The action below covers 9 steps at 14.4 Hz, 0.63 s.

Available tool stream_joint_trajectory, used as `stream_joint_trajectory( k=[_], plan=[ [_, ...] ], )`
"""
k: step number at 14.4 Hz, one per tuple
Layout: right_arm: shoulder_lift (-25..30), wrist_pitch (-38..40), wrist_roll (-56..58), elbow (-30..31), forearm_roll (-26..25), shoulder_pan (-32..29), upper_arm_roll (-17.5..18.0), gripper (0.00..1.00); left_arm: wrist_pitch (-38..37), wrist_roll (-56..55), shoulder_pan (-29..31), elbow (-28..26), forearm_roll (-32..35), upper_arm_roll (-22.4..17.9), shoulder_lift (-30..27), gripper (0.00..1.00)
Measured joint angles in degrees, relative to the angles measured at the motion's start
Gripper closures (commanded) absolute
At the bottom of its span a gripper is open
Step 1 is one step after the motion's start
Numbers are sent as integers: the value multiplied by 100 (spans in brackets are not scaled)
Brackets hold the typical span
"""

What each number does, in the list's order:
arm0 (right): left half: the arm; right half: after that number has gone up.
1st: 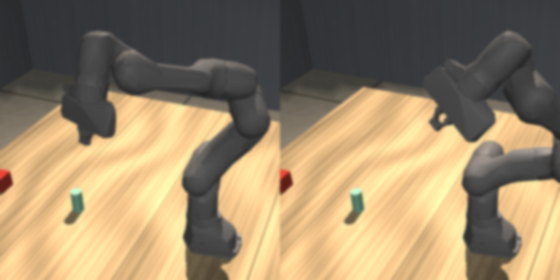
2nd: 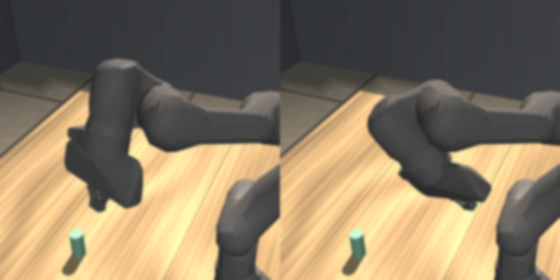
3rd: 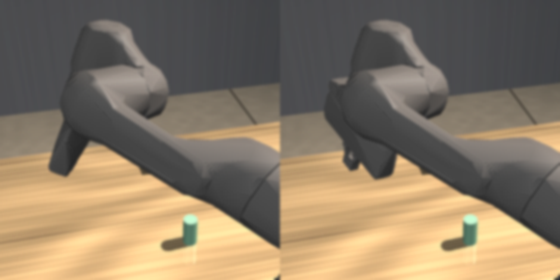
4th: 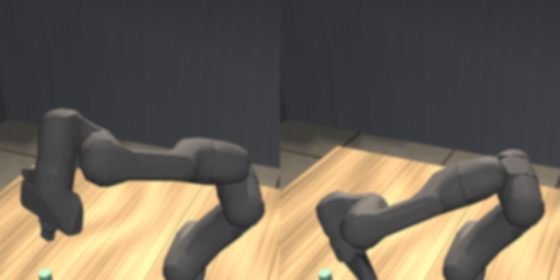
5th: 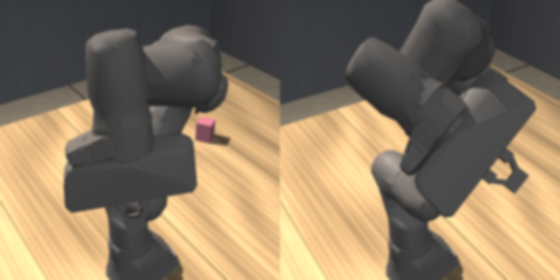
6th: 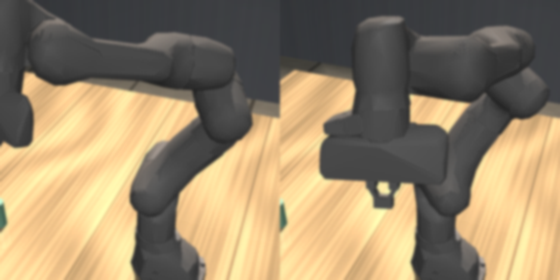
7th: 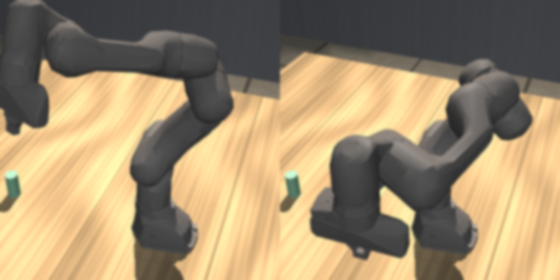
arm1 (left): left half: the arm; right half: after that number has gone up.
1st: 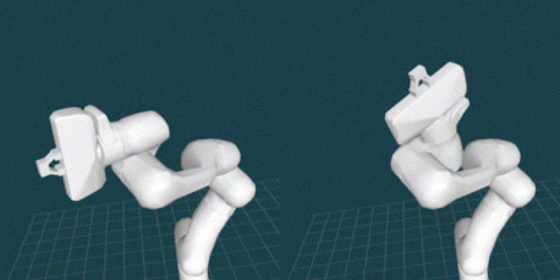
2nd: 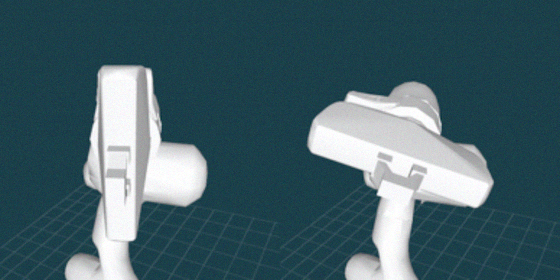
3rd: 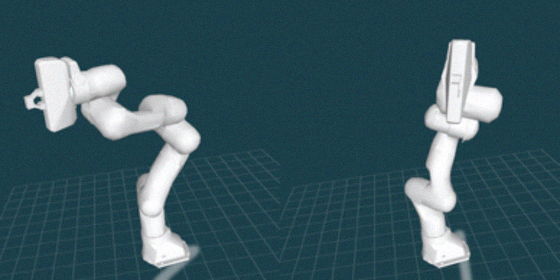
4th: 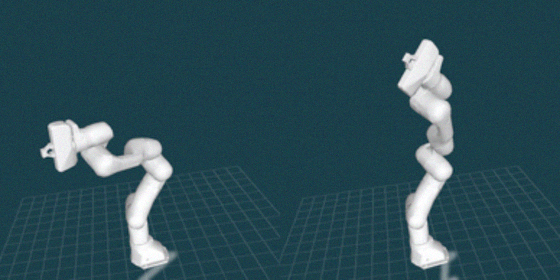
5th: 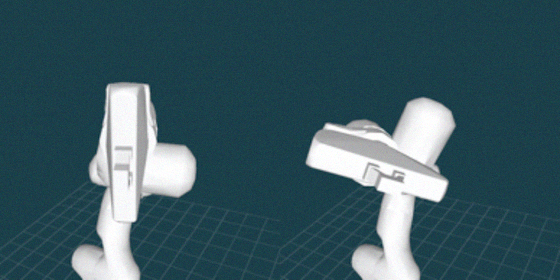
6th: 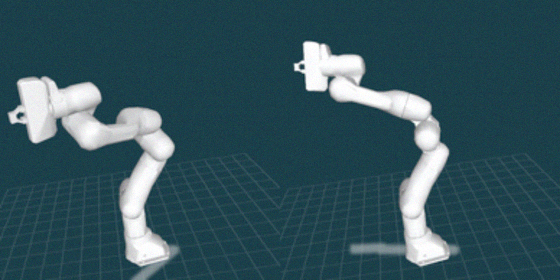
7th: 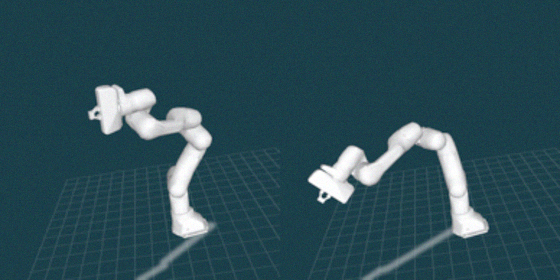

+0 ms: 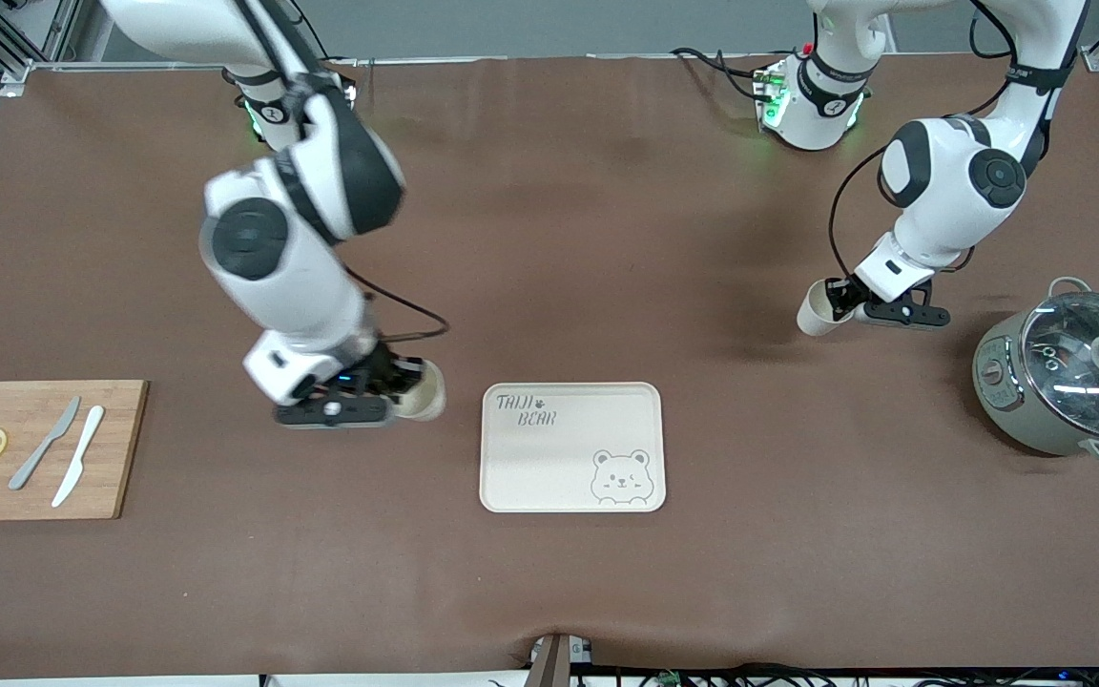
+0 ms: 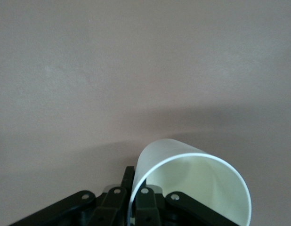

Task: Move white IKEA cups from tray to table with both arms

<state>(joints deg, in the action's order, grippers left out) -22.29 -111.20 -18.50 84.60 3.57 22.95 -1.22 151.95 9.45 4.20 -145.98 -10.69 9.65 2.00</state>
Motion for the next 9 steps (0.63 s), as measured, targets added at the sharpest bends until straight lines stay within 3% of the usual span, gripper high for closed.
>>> stream_joint_trajectory(
  k=[4,9],
  plan=[
    [648,901,1428,224,69,-850,-14,100,378,142,83,-3,0,-8,425,100],
    [729,1068,3401,438,229,-2057,-23,100,575,343,264,4,0,-14,724,100]
  ],
)
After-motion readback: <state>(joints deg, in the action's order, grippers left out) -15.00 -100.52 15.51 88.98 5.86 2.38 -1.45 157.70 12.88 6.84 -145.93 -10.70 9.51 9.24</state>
